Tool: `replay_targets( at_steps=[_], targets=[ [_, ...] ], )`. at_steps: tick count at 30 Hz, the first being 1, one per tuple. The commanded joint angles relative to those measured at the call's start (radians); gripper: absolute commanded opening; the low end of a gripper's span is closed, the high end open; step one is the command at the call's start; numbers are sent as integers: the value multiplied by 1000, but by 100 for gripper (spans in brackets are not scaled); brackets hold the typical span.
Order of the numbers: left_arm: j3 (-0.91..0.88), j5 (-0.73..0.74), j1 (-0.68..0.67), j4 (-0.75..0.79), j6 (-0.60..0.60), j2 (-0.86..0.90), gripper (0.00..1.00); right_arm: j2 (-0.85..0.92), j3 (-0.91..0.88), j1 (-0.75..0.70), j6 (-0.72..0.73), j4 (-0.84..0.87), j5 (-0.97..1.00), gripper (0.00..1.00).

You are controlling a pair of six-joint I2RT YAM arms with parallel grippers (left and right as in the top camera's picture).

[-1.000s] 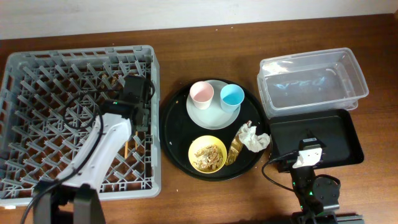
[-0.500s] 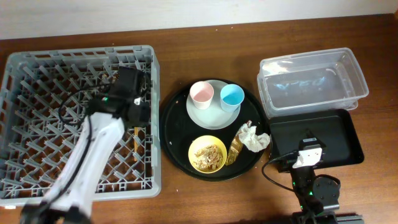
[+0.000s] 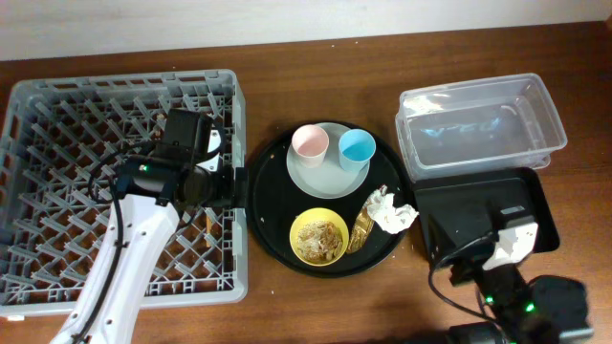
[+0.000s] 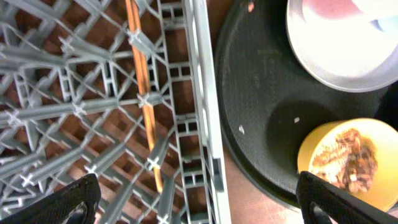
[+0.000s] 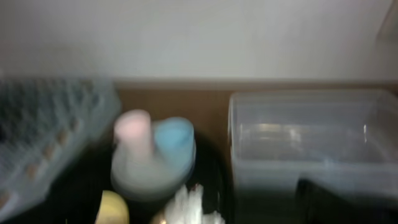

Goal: Sort waste into correct bins and load items into the dishwasher rack
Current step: 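Grasp the brown wrapper and tissue with the right gripper, drop into clear bin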

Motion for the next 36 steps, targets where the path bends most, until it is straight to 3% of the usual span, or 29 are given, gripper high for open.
replay_targets(
  at_steps=[1, 3, 5, 7, 9, 13, 17, 22, 27, 30, 31, 34, 35, 36],
  targets=[
    [10, 11, -1, -2, -2, -5, 99, 322, 338, 3, 10, -298, -5, 99],
    [10, 11, -1, -2, -2, -5, 99, 574, 508, 3, 15, -455, -37, 99],
    [10, 11, -1, -2, -2, -5, 99, 698, 517, 3, 15, -489, -237, 99],
    [10, 11, -1, -2, -2, -5, 99, 843, 511, 18, 104, -524, -277, 81],
    [10, 11, -1, -2, -2, -5, 99, 932, 497, 92, 211, -518, -132, 76],
    [10, 12, -1, -2, -2, -5, 99, 1102, 496, 409, 509, -492, 280, 81],
    [10, 11, -1, -2, -2, -5, 99, 1316, 496, 453, 520, -407, 320, 87],
    [10, 11, -1, -2, -2, -5, 99, 1508, 496, 448, 520, -293, 323, 86],
    [10, 11, -1, -2, -2, -5, 99, 1527, 468, 382, 520, -242, 321, 86],
    [10, 11, -1, -2, -2, -5, 99, 1527, 346, 383, 520, -107, 271, 85],
    [10, 11, -1, -2, -2, -5, 99, 1527, 322, 383, 519, -80, 248, 82],
    [10, 11, -1, -2, -2, -5, 100, 1527, 342, 383, 508, -114, 244, 23],
    [10, 11, -1, -2, -2, -5, 99, 1521, 380, 382, 485, -155, 243, 11],
    [10, 11, -1, -2, -2, -5, 99, 1513, 423, 382, 462, -196, 251, 7]
  ],
)
